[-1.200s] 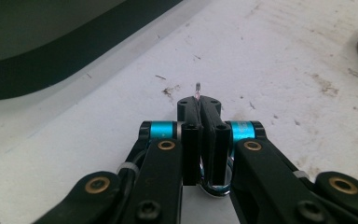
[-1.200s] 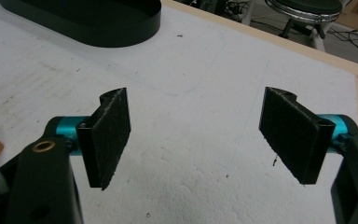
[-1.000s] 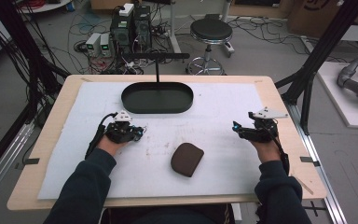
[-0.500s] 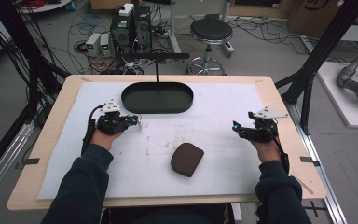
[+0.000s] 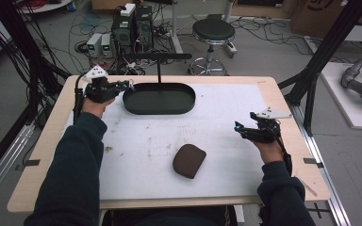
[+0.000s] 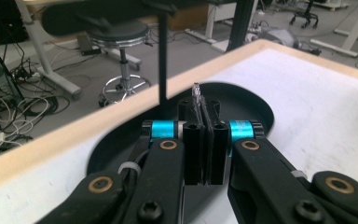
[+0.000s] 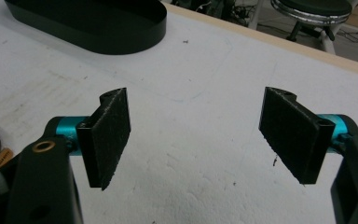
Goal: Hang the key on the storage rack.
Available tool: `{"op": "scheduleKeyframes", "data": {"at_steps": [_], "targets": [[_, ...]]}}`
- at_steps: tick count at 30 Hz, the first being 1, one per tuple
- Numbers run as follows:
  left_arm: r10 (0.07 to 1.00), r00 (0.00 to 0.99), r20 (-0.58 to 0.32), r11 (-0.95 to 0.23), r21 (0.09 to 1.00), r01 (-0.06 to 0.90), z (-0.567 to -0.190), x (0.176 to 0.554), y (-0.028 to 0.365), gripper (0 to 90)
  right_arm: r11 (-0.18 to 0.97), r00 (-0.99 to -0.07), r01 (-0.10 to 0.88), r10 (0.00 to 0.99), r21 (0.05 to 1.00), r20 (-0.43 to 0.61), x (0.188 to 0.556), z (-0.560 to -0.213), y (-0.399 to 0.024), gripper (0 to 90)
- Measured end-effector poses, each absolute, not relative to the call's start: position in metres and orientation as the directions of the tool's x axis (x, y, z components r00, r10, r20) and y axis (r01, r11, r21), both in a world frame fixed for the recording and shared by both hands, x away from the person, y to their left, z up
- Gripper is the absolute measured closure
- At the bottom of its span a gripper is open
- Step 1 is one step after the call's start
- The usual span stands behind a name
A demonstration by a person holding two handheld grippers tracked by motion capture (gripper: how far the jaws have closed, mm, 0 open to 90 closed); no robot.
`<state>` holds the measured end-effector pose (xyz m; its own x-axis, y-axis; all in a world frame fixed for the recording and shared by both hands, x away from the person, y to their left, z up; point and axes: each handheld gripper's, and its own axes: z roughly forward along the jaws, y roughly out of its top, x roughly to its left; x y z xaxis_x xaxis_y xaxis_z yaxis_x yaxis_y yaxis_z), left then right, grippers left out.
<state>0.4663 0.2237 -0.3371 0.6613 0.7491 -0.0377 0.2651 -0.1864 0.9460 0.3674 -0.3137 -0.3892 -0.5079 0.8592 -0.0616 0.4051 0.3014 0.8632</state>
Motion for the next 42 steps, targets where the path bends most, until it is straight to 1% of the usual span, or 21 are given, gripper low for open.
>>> {"op": "scheduleKeyframes", "data": {"at_steps": [2,6,8,11,12,15,22,33,36,40,42], "targets": [[0.750,0.661,-0.023,-0.192,0.949,0.251,-0.334,0.471,0.224,87.9,0.294,-0.508,0.399,0.859,0.868,-0.057,0.367,-0.388,-0.314,25.1],[0.766,0.643,0.014,-0.211,0.950,0.230,-0.320,0.495,0.225,87.9,0.289,-0.513,0.392,0.857,0.873,-0.053,0.366,-0.388,-0.314,25.1],[0.768,0.640,0.012,-0.207,0.951,0.230,-0.318,0.500,0.225,87.9,0.288,-0.516,0.386,0.855,0.877,-0.053,0.365,-0.388,-0.315,25.1],[0.780,0.625,0.032,-0.226,0.946,0.234,-0.310,0.518,0.223,87.9,0.281,-0.514,0.389,0.857,0.877,-0.046,0.364,-0.388,-0.318,25.1],[0.780,0.625,0.032,-0.226,0.946,0.234,-0.310,0.518,0.223,87.9,0.281,-0.514,0.389,0.857,0.877,-0.046,0.364,-0.388,-0.318,25.1],[0.792,0.609,0.044,-0.246,0.936,0.252,-0.308,0.531,0.220,87.9,0.278,-0.512,0.396,0.858,0.875,-0.040,0.364,-0.389,-0.319,25.1],[0.806,0.590,0.043,-0.248,0.930,0.272,-0.311,0.538,0.220,87.9,0.278,-0.511,0.398,0.859,0.874,-0.041,0.363,-0.389,-0.321,25.1],[0.849,0.528,0.032,-0.210,0.937,0.280,-0.317,0.545,0.223,86.8,0.294,-0.519,0.401,0.853,0.868,-0.049,0.363,-0.390,-0.317,25.1],[0.851,0.524,0.033,-0.207,0.938,0.277,-0.318,0.547,0.223,86.2,0.293,-0.521,0.405,0.852,0.866,-0.045,0.362,-0.390,-0.317,25.1],[0.847,0.532,0.001,-0.181,0.941,0.286,-0.319,0.548,0.225,86.4,0.300,-0.523,0.404,0.851,0.864,-0.051,0.363,-0.391,-0.315,25.1],[0.832,0.554,-0.017,-0.174,0.941,0.290,-0.320,0.546,0.227,86.7,0.301,-0.522,0.405,0.851,0.863,-0.052,0.364,-0.392,-0.316,25.1]]}}
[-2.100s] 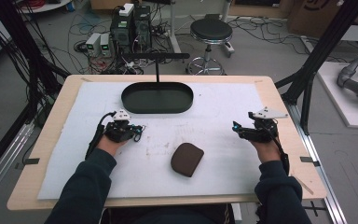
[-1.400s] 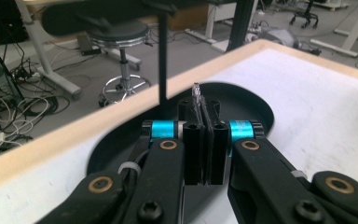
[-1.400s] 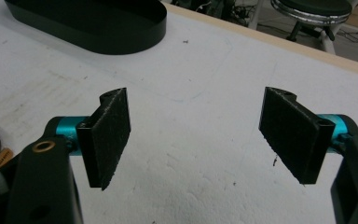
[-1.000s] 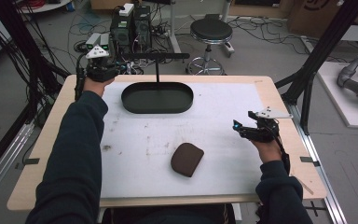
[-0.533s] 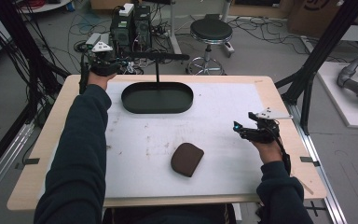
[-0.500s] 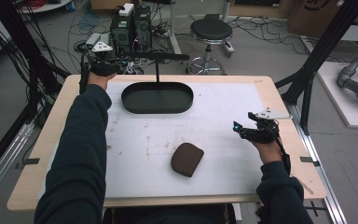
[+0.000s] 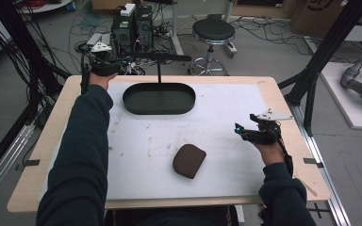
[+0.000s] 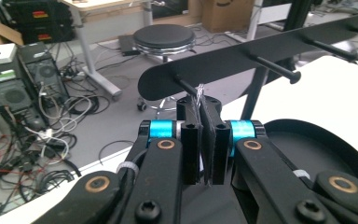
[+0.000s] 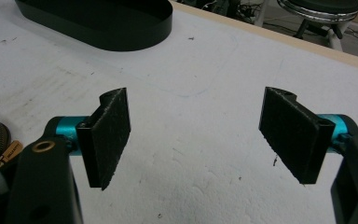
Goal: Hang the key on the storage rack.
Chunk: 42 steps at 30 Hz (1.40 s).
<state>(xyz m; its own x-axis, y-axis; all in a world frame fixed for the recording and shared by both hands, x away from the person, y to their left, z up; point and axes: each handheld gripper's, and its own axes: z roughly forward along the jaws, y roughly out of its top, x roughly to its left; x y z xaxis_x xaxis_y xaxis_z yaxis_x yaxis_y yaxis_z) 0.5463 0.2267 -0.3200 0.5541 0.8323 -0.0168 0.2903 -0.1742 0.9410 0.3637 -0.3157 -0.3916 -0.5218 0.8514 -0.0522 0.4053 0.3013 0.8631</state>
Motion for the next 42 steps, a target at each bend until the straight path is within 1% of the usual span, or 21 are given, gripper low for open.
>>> {"op": "scheduleKeyframes", "data": {"at_steps": [6,10,11,14,15,16,17,19,20,22,26,28,30,32,33,34,35,36,37,39,42], "targets": [[0.813,0.579,-0.061,-0.139,0.946,0.294,-0.327,0.541,0.230,86.8,0.299,-0.523,0.406,0.851,0.864,-0.049,0.364,-0.391,-0.316,25.1],[0.821,0.570,-0.044,-0.146,0.947,0.284,-0.327,0.541,0.229,86.2,0.298,-0.521,0.407,0.852,0.864,-0.048,0.363,-0.391,-0.317,25.1],[0.835,0.549,-0.031,-0.147,0.950,0.276,-0.327,0.541,0.228,85.8,0.297,-0.523,0.408,0.851,0.863,-0.046,0.363,-0.391,-0.317,25.1],[0.850,0.527,-0.013,-0.151,0.952,0.267,-0.328,0.543,0.226,82.4,0.302,-0.524,0.406,0.850,0.863,-0.050,0.363,-0.391,-0.316,25.1],[0.863,0.505,0.007,-0.157,0.954,0.255,-0.329,0.544,0.226,78.9,0.302,-0.523,0.406,0.851,0.862,-0.051,0.363,-0.391,-0.316,25.1],[0.863,0.505,0.007,-0.157,0.954,0.255,-0.329,0.544,0.226,75.0,0.302,-0.523,0.406,0.851,0.862,-0.051,0.363,-0.391,-0.316,25.1],[0.890,0.455,0.017,-0.152,0.954,0.260,-0.328,0.544,0.226,70.3,0.303,-0.525,0.407,0.850,0.862,-0.051,0.363,-0.392,-0.316,25.1],[0.907,0.422,0.021,-0.150,0.949,0.276,-0.328,0.544,0.227,63.1,0.301,-0.524,0.408,0.850,0.862,-0.049,0.364,-0.392,-0.316,25.1],[0.907,0.422,0.021,-0.150,0.949,0.276,-0.328,0.544,0.227,59.7,0.301,-0.524,0.408,0.850,0.862,-0.049,0.364,-0.392,-0.316,25.1],[0.916,0.400,0.028,-0.156,0.944,0.291,-0.328,0.542,0.229,58.1,0.301,-0.524,0.407,0.850,0.862,-0.050,0.364,-0.392,-0.316,25.1],[0.916,0.402,0.011,-0.136,0.949,0.285,-0.326,0.532,0.232,57.3,0.305,-0.530,0.406,0.846,0.862,-0.049,0.363,-0.392,-0.316,25.1],[0.917,0.398,-0.014,-0.113,0.949,0.293,-0.326,0.521,0.235,54.6,0.302,-0.530,0.405,0.846,0.863,-0.047,0.363,-0.393,-0.315,25.1],[0.917,0.395,-0.060,-0.072,0.948,0.309,-0.329,0.506,0.239,49.7,0.309,-0.539,0.403,0.841,0.861,-0.049,0.364,-0.393,-0.314,25.1],[0.911,0.401,-0.097,-0.038,0.948,0.316,-0.334,0.489,0.242,38.8,0.307,-0.546,0.403,0.837,0.862,-0.042,0.364,-0.393,-0.313,25.1],[0.911,0.399,-0.101,-0.033,0.948,0.315,-0.336,0.480,0.243,32.5,0.308,-0.550,0.400,0.834,0.863,-0.043,0.364,-0.393,-0.313,25.0],[0.911,0.399,-0.101,-0.033,0.948,0.315,-0.336,0.480,0.243,26.8,0.308,-0.551,0.400,0.833,0.863,-0.041,0.364,-0.392,-0.312,24.9],[0.905,0.411,-0.111,-0.024,0.951,0.309,-0.342,0.463,0.245,24.2,0.304,-0.554,0.401,0.832,0.864,-0.036,0.364,-0.392,-0.311,24.3],[0.905,0.411,-0.111,-0.024,0.951,0.309,-0.342,0.463,0.245,23.1,0.304,-0.554,0.401,0.832,0.864,-0.036,0.364,-0.392,-0.311,24.3],[0.896,0.434,-0.097,-0.041,0.953,0.299,-0.346,0.448,0.246,22.1,0.303,-0.552,0.401,0.833,0.864,-0.036,0.365,-0.392,-0.309,21.8],[0.890,0.448,-0.089,-0.052,0.954,0.294,-0.350,0.435,0.247,20.2,0.311,-0.560,0.400,0.828,0.862,-0.039,0.365,-0.393,-0.307,21.6],[0.885,0.458,-0.082,-0.054,0.959,0.276,-0.354,0.417,0.248,20.1,0.323,-0.564,0.401,0.825,0.857,-0.048,0.364,-0.394,-0.301,20.9]]}}
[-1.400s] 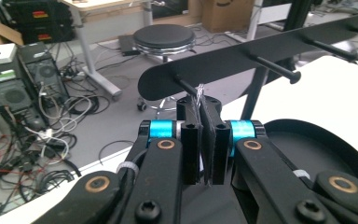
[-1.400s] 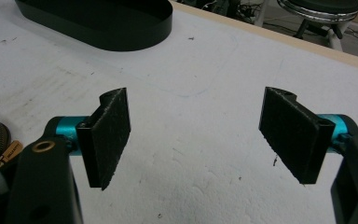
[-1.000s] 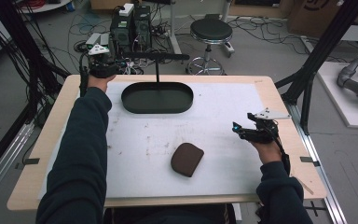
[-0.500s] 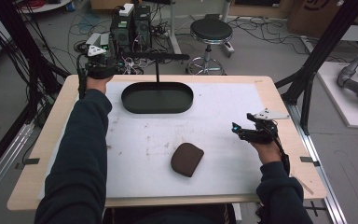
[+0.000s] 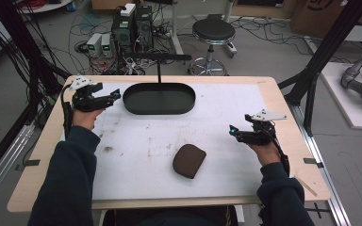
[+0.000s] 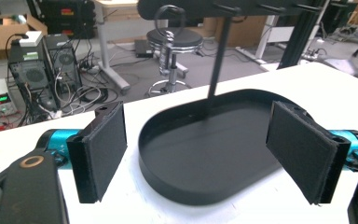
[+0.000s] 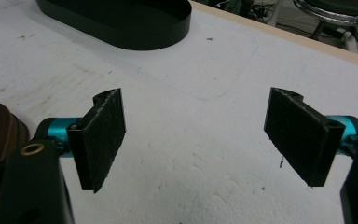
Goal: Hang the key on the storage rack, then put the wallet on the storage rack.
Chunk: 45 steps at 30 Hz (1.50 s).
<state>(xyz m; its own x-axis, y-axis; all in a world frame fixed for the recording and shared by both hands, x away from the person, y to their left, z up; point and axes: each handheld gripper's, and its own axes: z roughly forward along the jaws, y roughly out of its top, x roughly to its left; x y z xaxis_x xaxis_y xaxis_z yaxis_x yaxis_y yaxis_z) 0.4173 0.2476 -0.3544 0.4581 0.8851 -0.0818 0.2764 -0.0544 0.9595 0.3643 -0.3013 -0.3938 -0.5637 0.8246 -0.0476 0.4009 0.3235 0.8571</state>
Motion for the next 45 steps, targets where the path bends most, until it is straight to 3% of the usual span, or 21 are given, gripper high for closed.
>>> {"op": "scheduleKeyframes", "data": {"at_steps": [22,32,40,45], "targets": [[0.863,0.506,-0.016,-0.133,0.957,0.257,-0.388,0.352,0.249,20.4,0.378,-0.687,0.396,0.726,0.837,-0.003,0.352,-0.398,-0.267,21.1],[0.858,0.513,-0.010,-0.143,0.955,0.259,-0.398,0.340,0.243,21.5,0.435,-0.807,0.391,0.586,0.811,0.075,0.340,-0.413,-0.235,21.1],[0.856,0.516,-0.008,-0.158,0.948,0.276,-0.403,0.345,0.240,22.6,0.476,-0.850,0.433,0.499,0.766,0.170,0.342,-0.434,-0.208,21.1],[0.858,0.513,-0.009,-0.159,0.946,0.282,-0.404,0.344,0.240,22.9,0.499,-0.862,0.457,0.451,0.737,0.230,0.349,-0.441,-0.203,32.9]]}}
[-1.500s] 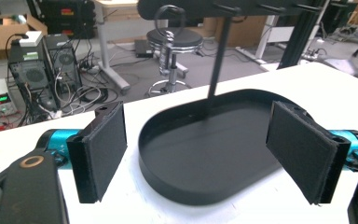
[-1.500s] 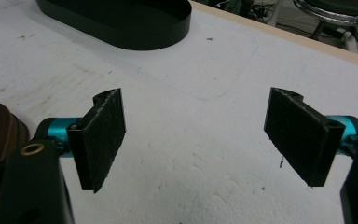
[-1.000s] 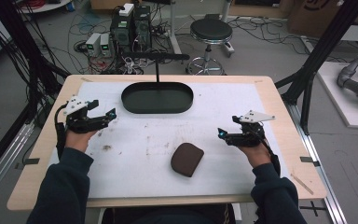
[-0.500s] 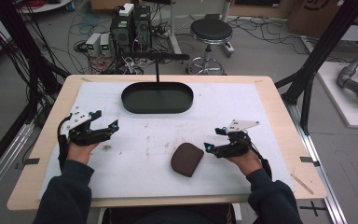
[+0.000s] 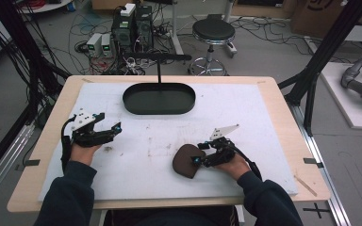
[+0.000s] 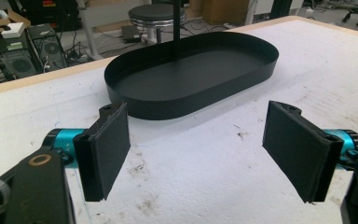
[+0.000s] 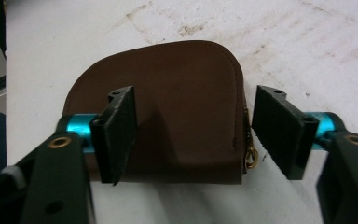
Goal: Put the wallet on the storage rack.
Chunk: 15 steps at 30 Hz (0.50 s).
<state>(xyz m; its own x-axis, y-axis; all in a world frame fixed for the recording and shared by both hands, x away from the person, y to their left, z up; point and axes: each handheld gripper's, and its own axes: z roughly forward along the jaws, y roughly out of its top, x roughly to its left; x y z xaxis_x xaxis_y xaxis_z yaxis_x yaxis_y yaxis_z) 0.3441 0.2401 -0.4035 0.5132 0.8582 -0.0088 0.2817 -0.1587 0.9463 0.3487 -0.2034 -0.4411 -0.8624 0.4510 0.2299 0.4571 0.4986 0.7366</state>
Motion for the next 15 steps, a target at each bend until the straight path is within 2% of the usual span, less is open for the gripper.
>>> {"op": "scheduleKeyframes", "data": {"at_steps": [1,3,7,9,13,15], "targets": [[0.858,0.513,-0.009,-0.159,0.946,0.282,-0.404,0.344,0.240,22.9,0.500,-0.866,0.452,0.445,0.739,0.229,0.350,-0.441,-0.204,35.1],[0.858,0.513,-0.006,-0.163,0.945,0.284,-0.404,0.344,0.240,22.9,0.499,-0.869,0.451,0.435,0.740,0.236,0.352,-0.440,-0.206,47.7],[0.858,0.514,-0.007,-0.163,0.945,0.285,-0.404,0.345,0.241,23.0,0.489,-0.865,0.461,0.434,0.740,0.252,0.355,-0.440,-0.208,52.6],[0.859,0.512,-0.009,-0.160,0.945,0.286,-0.405,0.345,0.241,23.0,0.483,-0.861,0.468,0.437,0.740,0.260,0.359,-0.439,-0.211,66.6],[0.859,0.512,-0.007,-0.164,0.944,0.288,-0.405,0.345,0.241,23.1,0.474,-0.851,0.494,0.434,0.729,0.295,0.364,-0.440,-0.212,69.3],[0.859,0.512,-0.009,-0.161,0.944,0.287,-0.405,0.345,0.241,23.3,0.475,-0.856,0.486,0.429,0.734,0.288,0.366,-0.441,-0.212,65.5]]}}
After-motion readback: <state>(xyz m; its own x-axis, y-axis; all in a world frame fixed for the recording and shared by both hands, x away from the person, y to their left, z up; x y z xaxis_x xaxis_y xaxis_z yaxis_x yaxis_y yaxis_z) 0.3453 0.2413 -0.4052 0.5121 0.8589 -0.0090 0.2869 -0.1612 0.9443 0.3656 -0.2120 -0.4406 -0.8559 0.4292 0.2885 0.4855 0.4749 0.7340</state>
